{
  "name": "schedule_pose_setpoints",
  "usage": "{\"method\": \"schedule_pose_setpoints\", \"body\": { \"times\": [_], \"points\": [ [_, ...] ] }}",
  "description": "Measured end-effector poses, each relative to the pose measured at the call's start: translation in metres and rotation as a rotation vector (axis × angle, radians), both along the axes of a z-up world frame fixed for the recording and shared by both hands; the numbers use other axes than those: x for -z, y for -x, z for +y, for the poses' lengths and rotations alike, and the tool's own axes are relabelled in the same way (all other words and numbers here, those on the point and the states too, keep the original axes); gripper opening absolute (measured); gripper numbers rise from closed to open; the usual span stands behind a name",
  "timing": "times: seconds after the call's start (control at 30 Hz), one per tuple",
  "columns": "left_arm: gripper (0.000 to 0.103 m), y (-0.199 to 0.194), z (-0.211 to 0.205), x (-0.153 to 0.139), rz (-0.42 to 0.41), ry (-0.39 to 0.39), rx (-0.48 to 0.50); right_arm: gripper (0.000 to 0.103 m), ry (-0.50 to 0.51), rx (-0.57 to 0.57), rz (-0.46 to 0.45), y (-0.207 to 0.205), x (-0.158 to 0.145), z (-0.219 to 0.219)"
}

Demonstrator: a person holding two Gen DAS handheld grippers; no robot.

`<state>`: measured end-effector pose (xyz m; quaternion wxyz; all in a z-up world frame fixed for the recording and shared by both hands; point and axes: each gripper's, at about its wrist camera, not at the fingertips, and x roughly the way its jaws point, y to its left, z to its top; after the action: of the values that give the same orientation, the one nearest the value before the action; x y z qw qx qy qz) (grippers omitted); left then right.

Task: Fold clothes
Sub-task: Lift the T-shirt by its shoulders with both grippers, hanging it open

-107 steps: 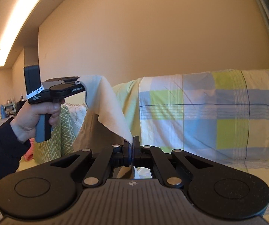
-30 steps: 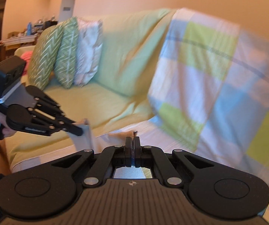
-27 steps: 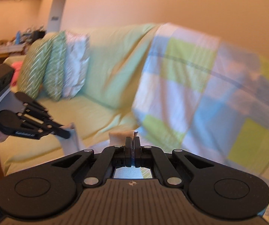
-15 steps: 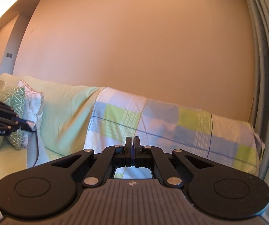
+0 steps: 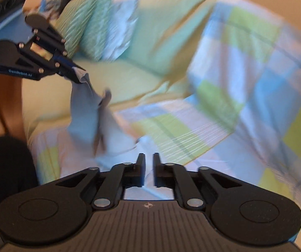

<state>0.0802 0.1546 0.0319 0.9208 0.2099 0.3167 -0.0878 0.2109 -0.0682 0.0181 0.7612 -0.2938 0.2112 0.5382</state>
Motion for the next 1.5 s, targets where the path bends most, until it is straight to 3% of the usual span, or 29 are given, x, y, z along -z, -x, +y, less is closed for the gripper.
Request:
{"method": "schedule_pose_setpoints", "body": {
  "times": [0.03, 0.1, 0.27, 0.37, 0.43, 0.5, 0.57, 0.63, 0.77, 1.0, 1.17, 1.3, 1.4, 1.5],
  "points": [
    [0.0, 0.002, 0.002, 0.006, 0.011, -0.001, 0.003, 0.032, 0.025, -0.028, 0.0, -0.001, 0.01, 0.009],
    [0.0, 0.007, 0.005, 0.018, 0.034, -0.009, 0.015, 0.041, 0.069, -0.085, -0.009, -0.002, 0.027, 0.025],
    [0.0, 0.015, 0.017, 0.038, 0.069, 0.0, 0.001, 0.042, 0.108, -0.15, 0.028, -0.028, 0.051, 0.059],
    [0.0, 0.015, 0.028, 0.046, 0.09, 0.011, -0.027, 0.044, 0.039, -0.137, 0.165, -0.058, 0.053, 0.067],
    [0.0, 0.016, 0.034, 0.052, 0.11, 0.021, -0.036, 0.055, -0.029, -0.111, 0.274, -0.08, 0.054, 0.066],
    [0.0, 0.017, 0.035, 0.058, 0.126, 0.026, -0.031, 0.059, -0.099, -0.071, 0.386, -0.101, 0.056, 0.062],
    [0.0, 0.02, 0.036, 0.063, 0.138, 0.029, -0.027, 0.059, -0.171, -0.029, 0.524, -0.123, 0.061, 0.057],
    [0.0, 0.021, 0.037, 0.066, 0.144, 0.035, -0.033, 0.059, -0.195, 0.029, 0.598, -0.138, 0.069, 0.057],
    [0.0, 0.02, 0.042, 0.068, 0.142, 0.042, -0.05, 0.055, -0.105, 0.022, 0.587, -0.134, 0.088, 0.064],
    [0.0, 0.019, 0.046, 0.067, 0.135, 0.05, -0.064, 0.055, -0.038, -0.079, 0.404, -0.087, 0.093, 0.063],
    [0.0, 0.017, 0.051, 0.067, 0.131, 0.054, -0.088, 0.047, 0.025, -0.158, 0.259, -0.064, 0.089, 0.063],
    [0.0, 0.012, 0.052, 0.066, 0.121, 0.051, -0.094, 0.029, 0.047, -0.169, 0.262, -0.06, 0.093, 0.06],
    [0.0, 0.01, 0.053, 0.059, 0.087, 0.051, -0.11, 0.003, 0.021, -0.128, 0.286, -0.063, 0.089, 0.054],
    [0.0, 0.009, 0.052, 0.04, 0.02, 0.042, -0.13, 0.003, -0.034, -0.069, 0.227, -0.06, 0.07, 0.042]
  ]
}}
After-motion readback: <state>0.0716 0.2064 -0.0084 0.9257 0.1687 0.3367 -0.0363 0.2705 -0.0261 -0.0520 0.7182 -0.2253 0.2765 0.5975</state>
